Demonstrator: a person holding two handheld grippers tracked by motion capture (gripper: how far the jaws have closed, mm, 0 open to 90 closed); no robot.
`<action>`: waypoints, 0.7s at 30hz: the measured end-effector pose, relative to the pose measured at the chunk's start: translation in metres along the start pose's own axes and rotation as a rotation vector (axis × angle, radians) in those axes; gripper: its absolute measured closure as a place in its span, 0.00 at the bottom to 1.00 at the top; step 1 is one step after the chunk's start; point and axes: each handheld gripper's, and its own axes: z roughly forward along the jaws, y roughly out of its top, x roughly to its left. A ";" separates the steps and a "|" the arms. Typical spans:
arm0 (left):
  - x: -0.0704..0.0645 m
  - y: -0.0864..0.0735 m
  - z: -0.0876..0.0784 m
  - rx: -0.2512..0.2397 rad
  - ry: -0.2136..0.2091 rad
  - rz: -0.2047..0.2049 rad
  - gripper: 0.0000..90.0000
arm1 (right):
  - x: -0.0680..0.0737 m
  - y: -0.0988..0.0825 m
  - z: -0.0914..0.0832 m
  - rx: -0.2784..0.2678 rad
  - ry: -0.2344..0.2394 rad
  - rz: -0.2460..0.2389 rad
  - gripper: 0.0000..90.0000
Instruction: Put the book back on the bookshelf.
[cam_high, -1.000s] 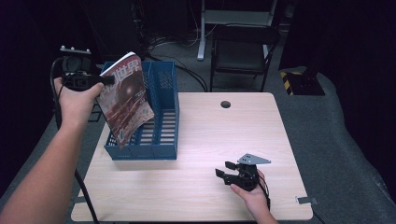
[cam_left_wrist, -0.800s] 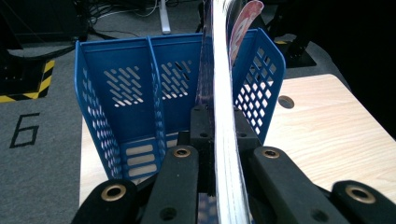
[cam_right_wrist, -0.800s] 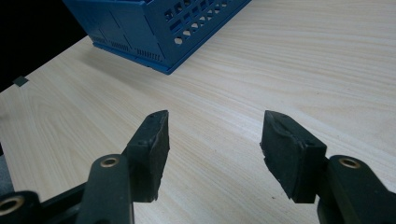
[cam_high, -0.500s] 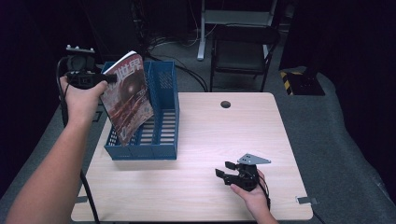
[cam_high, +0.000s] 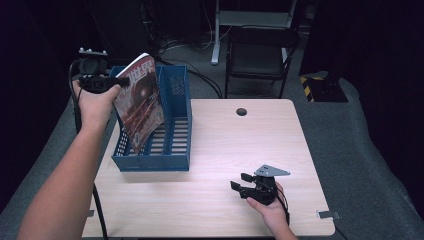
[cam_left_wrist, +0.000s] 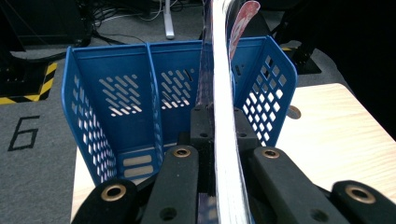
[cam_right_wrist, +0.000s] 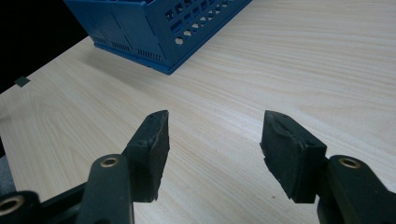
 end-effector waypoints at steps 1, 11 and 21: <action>0.000 0.000 0.000 0.000 0.003 0.001 0.93 | 0.000 0.000 0.000 0.001 0.000 0.001 0.46; -0.001 0.000 0.009 -0.005 0.002 -0.007 0.93 | -0.001 0.000 0.000 0.001 -0.001 0.000 0.46; 0.001 -0.006 0.018 -0.006 0.005 -0.025 0.93 | -0.001 0.000 0.000 0.000 0.001 -0.001 0.46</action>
